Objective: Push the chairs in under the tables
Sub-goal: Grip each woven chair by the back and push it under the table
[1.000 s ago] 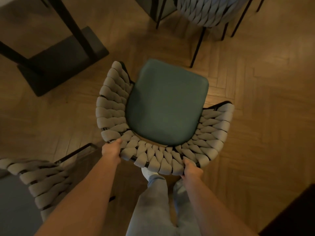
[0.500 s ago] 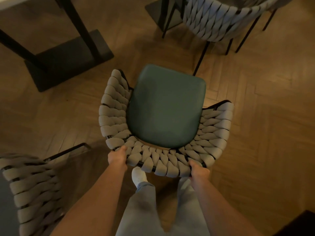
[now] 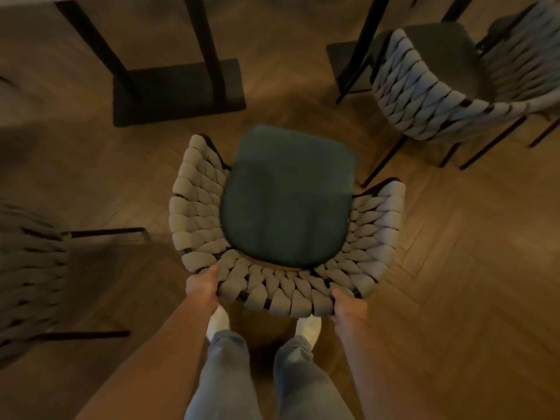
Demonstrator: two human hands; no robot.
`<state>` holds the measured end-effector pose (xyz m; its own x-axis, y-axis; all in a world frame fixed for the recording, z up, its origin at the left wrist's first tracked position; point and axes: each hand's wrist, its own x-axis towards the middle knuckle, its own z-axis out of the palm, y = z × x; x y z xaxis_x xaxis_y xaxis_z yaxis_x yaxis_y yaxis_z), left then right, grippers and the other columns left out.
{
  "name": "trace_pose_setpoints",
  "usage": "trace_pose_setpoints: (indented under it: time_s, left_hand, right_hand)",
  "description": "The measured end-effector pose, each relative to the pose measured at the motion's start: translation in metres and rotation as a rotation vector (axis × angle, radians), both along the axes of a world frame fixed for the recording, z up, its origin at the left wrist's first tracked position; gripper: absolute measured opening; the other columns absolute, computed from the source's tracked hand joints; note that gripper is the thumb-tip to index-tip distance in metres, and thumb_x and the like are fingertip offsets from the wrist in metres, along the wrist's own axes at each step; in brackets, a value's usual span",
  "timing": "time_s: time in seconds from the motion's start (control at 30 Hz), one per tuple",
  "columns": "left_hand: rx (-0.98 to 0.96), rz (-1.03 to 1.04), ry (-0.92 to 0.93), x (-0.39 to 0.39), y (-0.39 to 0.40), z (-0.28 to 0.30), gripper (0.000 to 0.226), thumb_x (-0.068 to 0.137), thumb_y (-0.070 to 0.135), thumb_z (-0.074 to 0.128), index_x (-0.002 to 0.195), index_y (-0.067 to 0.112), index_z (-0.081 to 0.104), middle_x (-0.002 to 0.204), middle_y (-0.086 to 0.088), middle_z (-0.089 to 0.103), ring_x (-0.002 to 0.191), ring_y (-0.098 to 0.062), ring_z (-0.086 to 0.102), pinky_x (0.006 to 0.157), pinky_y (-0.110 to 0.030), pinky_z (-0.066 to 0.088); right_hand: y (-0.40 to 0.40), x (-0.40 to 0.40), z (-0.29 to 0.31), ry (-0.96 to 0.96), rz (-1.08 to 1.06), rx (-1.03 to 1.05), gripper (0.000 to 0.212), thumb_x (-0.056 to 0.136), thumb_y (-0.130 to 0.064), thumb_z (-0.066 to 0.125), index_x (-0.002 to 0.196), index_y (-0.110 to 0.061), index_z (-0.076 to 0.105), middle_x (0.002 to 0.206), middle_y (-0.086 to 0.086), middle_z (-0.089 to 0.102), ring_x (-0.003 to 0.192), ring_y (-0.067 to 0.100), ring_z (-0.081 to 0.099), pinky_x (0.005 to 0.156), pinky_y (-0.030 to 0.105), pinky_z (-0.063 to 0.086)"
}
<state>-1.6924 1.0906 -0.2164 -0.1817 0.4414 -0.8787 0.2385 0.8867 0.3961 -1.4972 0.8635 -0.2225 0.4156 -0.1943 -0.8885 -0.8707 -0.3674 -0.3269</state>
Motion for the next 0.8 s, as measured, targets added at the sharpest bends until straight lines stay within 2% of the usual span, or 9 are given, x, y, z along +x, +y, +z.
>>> trace_pose_setpoints:
  time_s: [0.1,0.2,0.33,0.4,0.5,0.57,0.7,0.8]
  left_hand:
    - [0.003,0.042,-0.013,0.023,-0.010,0.001,0.037,0.099,0.021,0.068,0.132,0.006,0.059,0.115,-0.013,0.066,0.105,-0.033,0.065,0.098,-0.050,0.056]
    - [-0.024,0.095,-0.046,0.044,-0.017,-0.002,0.041,0.099,0.021,0.068,0.136,0.008,0.057,0.110,-0.012,0.066,0.100,-0.031,0.064,0.099,-0.050,0.055]
    - [-0.047,0.137,-0.064,0.074,-0.015,0.003,0.031,0.100,0.020,0.066,0.128,0.009,0.058,0.095,-0.007,0.061,0.084,-0.024,0.061,0.087,-0.043,0.055]
    - [-0.047,0.129,-0.073,0.088,-0.012,0.005,0.032,0.100,0.021,0.067,0.128,0.008,0.057,0.101,-0.008,0.062,0.093,-0.027,0.063,0.089,-0.044,0.055]
    - [-0.049,0.148,-0.097,0.111,-0.006,0.002,0.043,0.100,0.020,0.067,0.139,0.006,0.054,0.109,-0.009,0.063,0.108,-0.032,0.063,0.096,-0.049,0.056]
    - [-0.033,0.146,-0.092,0.123,-0.004,-0.002,0.041,0.101,0.020,0.065,0.138,0.007,0.054,0.108,-0.008,0.063,0.112,-0.033,0.063,0.101,-0.051,0.055]
    - [-0.025,0.152,-0.104,0.145,0.002,-0.002,0.041,0.100,0.022,0.067,0.137,0.008,0.054,0.120,-0.010,0.063,0.113,-0.032,0.063,0.104,-0.053,0.052]
    - [-0.031,0.121,-0.095,0.154,0.001,0.002,0.030,0.099,0.025,0.068,0.122,0.012,0.055,0.117,-0.010,0.062,0.110,-0.031,0.062,0.102,-0.052,0.054]
  right_hand:
    - [0.006,0.042,-0.004,-0.031,0.095,-0.046,0.048,0.082,-0.020,0.083,0.121,-0.009,0.057,0.108,0.014,0.065,0.098,0.033,0.065,0.087,0.053,0.060]
    - [0.019,0.079,-0.005,-0.073,0.168,-0.071,0.035,0.082,-0.018,0.083,0.107,-0.010,0.059,0.111,0.016,0.066,0.099,0.033,0.064,0.088,0.055,0.059]
    - [0.037,0.124,-0.007,-0.131,0.234,-0.104,0.057,0.081,-0.019,0.083,0.129,-0.004,0.057,0.121,0.018,0.064,0.108,0.034,0.063,0.090,0.052,0.059]
    - [0.046,0.145,-0.008,-0.132,0.272,-0.103,0.060,0.082,-0.019,0.083,0.132,-0.002,0.055,0.123,0.019,0.063,0.107,0.033,0.063,0.090,0.052,0.058]
    - [0.056,0.174,-0.013,-0.142,0.299,-0.084,0.056,0.085,-0.017,0.080,0.131,-0.001,0.054,0.119,0.016,0.061,0.102,0.030,0.058,0.093,0.052,0.056]
    - [0.063,0.190,-0.013,-0.154,0.308,-0.083,0.054,0.085,-0.018,0.080,0.130,-0.001,0.054,0.115,0.014,0.059,0.102,0.030,0.058,0.093,0.052,0.056]
    - [0.068,0.213,-0.012,-0.168,0.380,-0.100,0.062,0.081,-0.028,0.083,0.131,-0.004,0.056,0.122,0.017,0.064,0.106,0.032,0.063,0.091,0.051,0.058]
    - [0.066,0.224,-0.013,-0.176,0.426,-0.098,0.065,0.078,-0.033,0.084,0.130,-0.006,0.057,0.117,0.015,0.065,0.104,0.032,0.064,0.091,0.052,0.058]
